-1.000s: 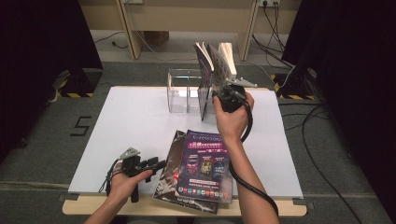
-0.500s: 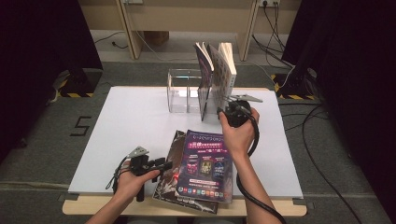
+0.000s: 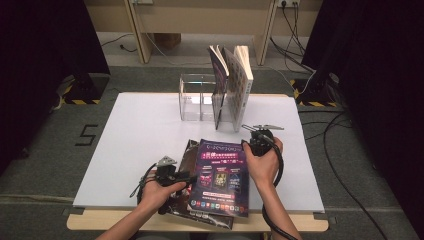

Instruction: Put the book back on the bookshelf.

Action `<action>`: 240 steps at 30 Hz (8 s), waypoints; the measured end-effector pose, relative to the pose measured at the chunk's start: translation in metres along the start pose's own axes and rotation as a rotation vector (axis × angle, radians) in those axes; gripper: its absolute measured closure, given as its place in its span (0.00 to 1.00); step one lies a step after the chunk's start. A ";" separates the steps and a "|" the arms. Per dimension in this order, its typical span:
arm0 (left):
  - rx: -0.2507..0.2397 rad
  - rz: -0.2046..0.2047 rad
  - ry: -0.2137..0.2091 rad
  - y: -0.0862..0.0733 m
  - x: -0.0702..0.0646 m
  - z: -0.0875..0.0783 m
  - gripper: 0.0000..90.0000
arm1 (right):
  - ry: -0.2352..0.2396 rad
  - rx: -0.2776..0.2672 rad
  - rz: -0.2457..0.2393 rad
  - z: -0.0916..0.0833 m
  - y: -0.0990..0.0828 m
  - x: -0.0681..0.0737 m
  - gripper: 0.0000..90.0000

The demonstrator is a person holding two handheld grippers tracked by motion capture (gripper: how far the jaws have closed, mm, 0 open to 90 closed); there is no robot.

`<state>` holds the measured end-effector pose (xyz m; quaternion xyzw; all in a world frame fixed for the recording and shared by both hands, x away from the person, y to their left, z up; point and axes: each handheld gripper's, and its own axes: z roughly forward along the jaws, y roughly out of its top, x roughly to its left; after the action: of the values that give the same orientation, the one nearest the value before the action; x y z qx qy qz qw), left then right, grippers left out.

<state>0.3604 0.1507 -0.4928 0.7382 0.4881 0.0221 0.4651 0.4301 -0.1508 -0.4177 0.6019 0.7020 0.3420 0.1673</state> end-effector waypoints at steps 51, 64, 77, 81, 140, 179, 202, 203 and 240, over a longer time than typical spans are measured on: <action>0.001 -0.280 -0.126 0.009 -0.009 0.005 0.66 | -0.026 0.095 0.059 0.029 -0.044 -0.011 0.69; 0.060 -0.367 -0.191 0.005 -0.002 0.010 0.74 | -0.041 0.093 0.058 0.030 -0.042 -0.010 0.68; 0.003 -0.404 -0.207 0.011 -0.005 0.011 0.76 | -0.057 0.090 0.061 0.030 -0.042 -0.010 0.68; 0.017 -0.380 -0.179 0.012 -0.007 0.012 0.79 | -0.057 0.090 0.063 0.030 -0.042 -0.010 0.68; 0.016 -0.351 -0.109 0.017 0.036 -0.013 0.99 | 0.034 0.113 0.023 0.027 -0.035 0.001 0.68; 0.092 -0.170 -0.056 0.013 0.030 -0.031 0.79 | 0.111 0.207 0.064 0.078 0.007 -0.007 0.59; 0.092 -0.166 -0.077 0.001 0.027 -0.026 0.84 | 0.227 0.135 0.162 0.050 0.020 -0.007 0.65; 0.089 -0.167 -0.075 0.001 0.027 -0.026 0.84 | 0.240 0.129 0.177 0.047 0.022 -0.006 0.65; 0.064 -0.174 -0.087 -0.003 0.027 -0.027 0.83 | 0.318 0.284 0.158 0.037 0.004 0.022 0.87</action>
<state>0.3590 0.1893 -0.4909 0.7078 0.5301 -0.0662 0.4621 0.4520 -0.1192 -0.4378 0.6109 0.7115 0.3423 -0.0593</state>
